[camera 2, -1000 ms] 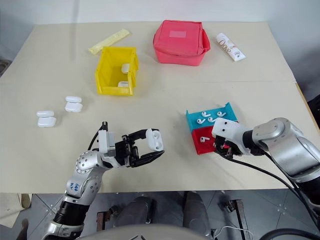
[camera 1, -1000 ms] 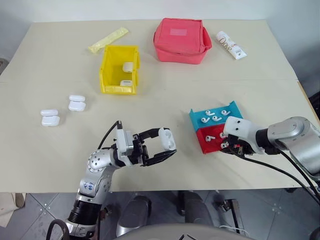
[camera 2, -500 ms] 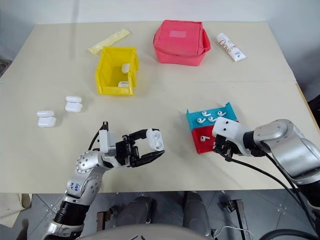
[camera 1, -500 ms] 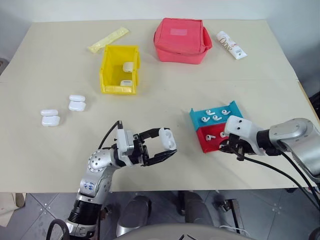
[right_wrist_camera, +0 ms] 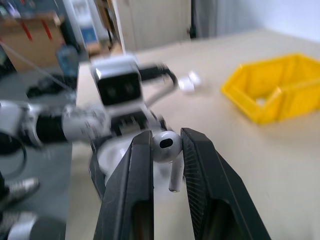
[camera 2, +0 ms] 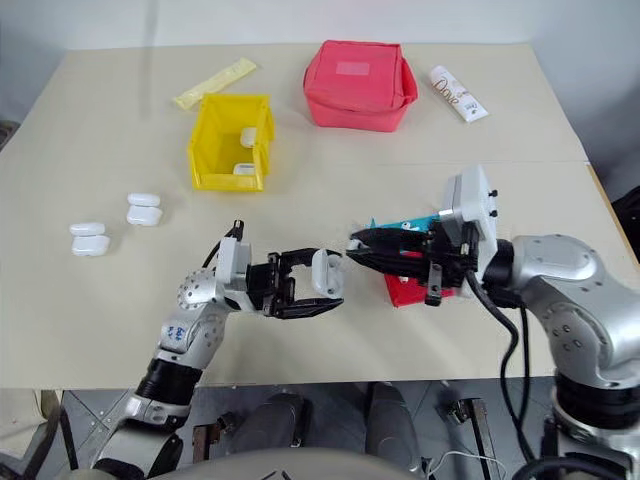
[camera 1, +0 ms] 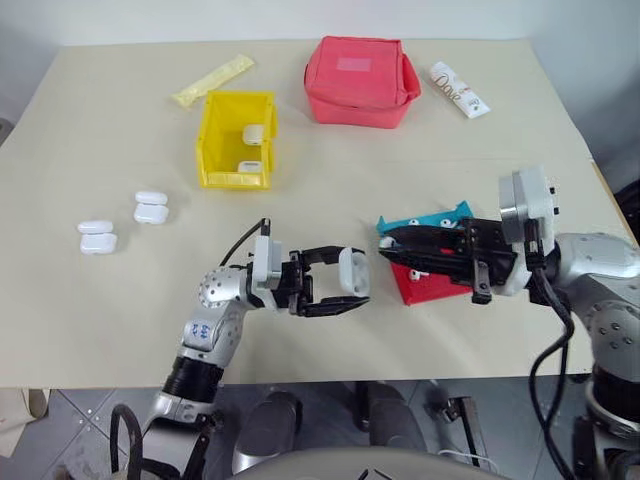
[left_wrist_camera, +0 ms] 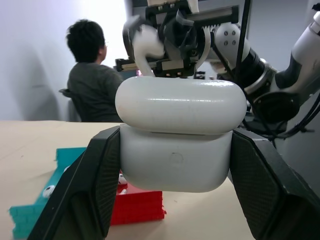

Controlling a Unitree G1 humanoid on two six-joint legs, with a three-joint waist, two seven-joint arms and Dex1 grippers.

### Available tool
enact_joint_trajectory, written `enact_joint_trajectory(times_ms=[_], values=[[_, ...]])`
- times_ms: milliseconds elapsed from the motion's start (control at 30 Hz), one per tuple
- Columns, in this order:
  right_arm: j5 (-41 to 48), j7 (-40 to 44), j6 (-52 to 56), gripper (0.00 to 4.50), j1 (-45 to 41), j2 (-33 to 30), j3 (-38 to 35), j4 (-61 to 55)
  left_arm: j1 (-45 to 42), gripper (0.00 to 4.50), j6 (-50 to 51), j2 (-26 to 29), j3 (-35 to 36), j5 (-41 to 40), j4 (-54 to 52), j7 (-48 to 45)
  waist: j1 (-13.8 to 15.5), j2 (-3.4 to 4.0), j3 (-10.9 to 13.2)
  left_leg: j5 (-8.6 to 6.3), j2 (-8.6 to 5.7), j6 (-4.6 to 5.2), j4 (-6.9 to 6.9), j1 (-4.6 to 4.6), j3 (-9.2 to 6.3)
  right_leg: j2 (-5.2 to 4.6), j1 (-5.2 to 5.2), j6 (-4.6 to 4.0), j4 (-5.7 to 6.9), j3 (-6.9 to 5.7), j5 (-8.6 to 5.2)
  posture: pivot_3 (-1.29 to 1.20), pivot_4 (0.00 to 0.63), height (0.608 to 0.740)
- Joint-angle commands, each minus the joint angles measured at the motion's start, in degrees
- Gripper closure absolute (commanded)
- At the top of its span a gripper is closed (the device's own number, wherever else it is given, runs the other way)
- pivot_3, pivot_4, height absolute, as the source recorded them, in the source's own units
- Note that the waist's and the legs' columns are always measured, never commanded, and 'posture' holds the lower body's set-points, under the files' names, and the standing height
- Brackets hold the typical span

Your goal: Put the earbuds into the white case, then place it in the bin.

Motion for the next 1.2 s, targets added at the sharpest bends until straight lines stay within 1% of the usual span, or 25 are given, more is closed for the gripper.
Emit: enact_joint_trajectory(times_ms=[33,267,700,900,1033,1200], values=[[0.0,-1.4,-3.8,4.05,-0.2,2.3,1.8,0.5,-2.4,1.68,0.0,-1.0,1.2,-2.1,0.7,-1.8,0.0,0.00,0.0,0.00,0.00,0.00,0.00,0.00,0.00,0.00,0.00,0.00,0.01,0.00,0.00,0.00,0.150,0.740],[-3.5,-2.0,-9.9,4.05,2.7,4.9,6.0,2.1,-5.1,1.68,3.0,-2.9,2.6,-3.8,0.5,-1.0,-0.1,0.00,0.0,0.00,-0.01,0.00,0.04,-0.01,-0.02,0.02,0.00,0.00,0.04,0.01,0.00,0.00,0.150,0.740],[-8.6,-1.1,-20.0,4.05,3.5,7.5,10.2,10.0,-5.1,1.68,5.6,-3.6,3.7,-4.9,-1.7,-2.6,-0.3,0.00,0.0,0.00,0.01,-0.01,0.04,0.00,-0.01,0.07,0.00,0.00,0.07,0.03,0.00,0.00,0.150,0.740],[-9.0,-0.4,-21.8,4.05,5.8,7.1,11.8,10.8,-6.1,1.68,3.8,-4.9,4.4,-4.1,-0.2,-1.9,-0.2,0.00,0.0,-0.01,0.02,-0.01,0.04,0.00,-0.01,0.08,0.00,0.00,0.06,0.03,0.00,0.00,0.150,0.740],[-9.5,0.1,-22.1,4.05,7.9,5.2,12.2,10.0,-6.6,1.68,2.8,-5.5,5.3,-3.7,1.1,-1.9,-0.2,0.00,0.0,-0.01,0.01,-0.01,0.04,0.01,-0.01,0.08,0.00,0.00,0.05,0.04,0.00,0.00,0.150,0.740],[-8.6,-0.1,-21.1,4.05,8.4,2.9,11.0,8.9,-7.3,1.68,1.3,-5.5,6.2,-3.1,3.1,-2.6,-0.2,0.00,0.0,-0.01,0.02,-0.01,0.04,0.00,-0.01,0.09,0.00,0.00,0.02,0.04,0.00,0.00,0.150,0.740]])
